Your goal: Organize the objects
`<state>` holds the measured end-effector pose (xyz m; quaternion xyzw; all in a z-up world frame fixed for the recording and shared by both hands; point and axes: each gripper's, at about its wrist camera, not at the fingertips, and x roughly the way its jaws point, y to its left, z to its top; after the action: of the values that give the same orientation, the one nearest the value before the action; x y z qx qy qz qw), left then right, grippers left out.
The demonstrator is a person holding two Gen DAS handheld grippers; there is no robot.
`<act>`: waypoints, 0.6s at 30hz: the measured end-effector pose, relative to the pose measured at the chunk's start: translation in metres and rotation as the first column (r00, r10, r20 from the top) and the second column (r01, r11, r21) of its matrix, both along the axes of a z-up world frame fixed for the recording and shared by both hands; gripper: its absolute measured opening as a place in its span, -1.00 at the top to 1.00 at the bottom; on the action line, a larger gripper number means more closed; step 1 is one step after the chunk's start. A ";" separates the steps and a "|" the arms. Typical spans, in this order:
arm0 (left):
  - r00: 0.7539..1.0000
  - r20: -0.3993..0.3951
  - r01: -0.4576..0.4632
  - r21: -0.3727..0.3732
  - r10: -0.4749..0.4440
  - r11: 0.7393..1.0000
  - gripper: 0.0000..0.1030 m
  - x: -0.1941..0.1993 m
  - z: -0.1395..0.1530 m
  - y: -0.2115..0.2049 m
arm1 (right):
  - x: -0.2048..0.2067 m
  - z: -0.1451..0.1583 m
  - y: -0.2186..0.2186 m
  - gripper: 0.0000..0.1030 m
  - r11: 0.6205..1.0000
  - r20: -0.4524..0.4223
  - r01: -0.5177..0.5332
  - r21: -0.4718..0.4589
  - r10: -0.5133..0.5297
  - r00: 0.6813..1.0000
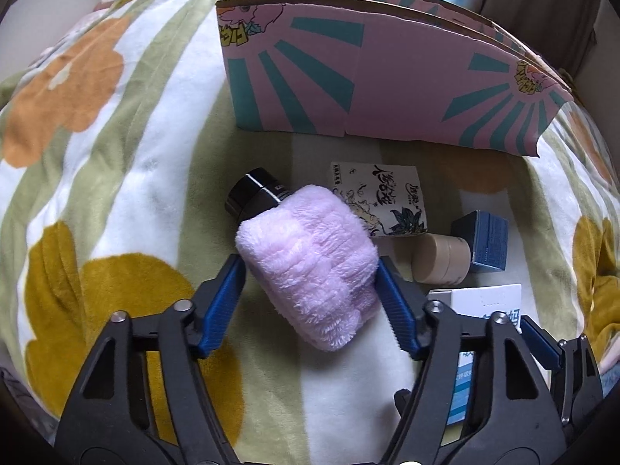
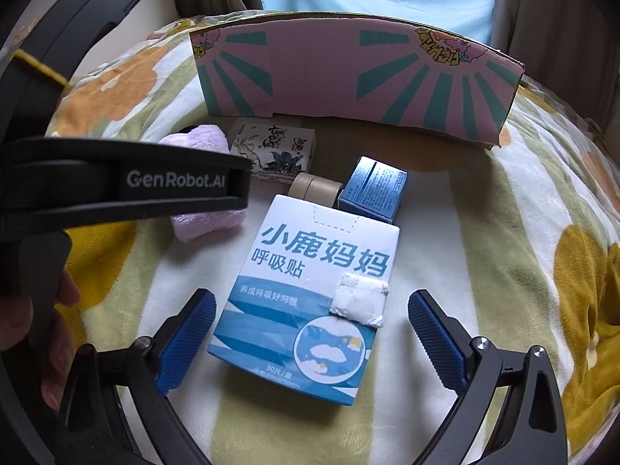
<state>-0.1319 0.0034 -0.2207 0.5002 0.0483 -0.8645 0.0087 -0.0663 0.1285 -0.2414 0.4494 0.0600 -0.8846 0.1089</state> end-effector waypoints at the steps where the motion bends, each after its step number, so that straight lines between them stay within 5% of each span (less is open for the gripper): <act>1: 1.000 0.000 0.004 0.000 -0.004 1.000 -0.14 0.000 0.001 0.000 | -0.001 0.000 0.000 -0.92 1.000 0.002 0.001 0.000 -0.001 1.000; 7: 1.000 -0.015 0.010 0.016 -0.010 1.000 0.05 0.002 0.005 -0.004 | -0.005 -0.003 -0.002 -0.51 1.000 0.032 0.006 -0.004 -0.006 0.999; 18: 1.000 -0.028 0.005 0.033 -0.004 0.999 0.18 0.007 0.016 -0.014 | -0.008 0.000 -0.008 -0.38 0.999 0.046 0.031 -0.039 -0.030 0.998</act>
<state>-0.1250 -0.0104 -0.2052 0.4883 0.0614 -0.8705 -0.0020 -0.0746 0.1206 -0.2414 0.4681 0.0333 -0.8767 0.1055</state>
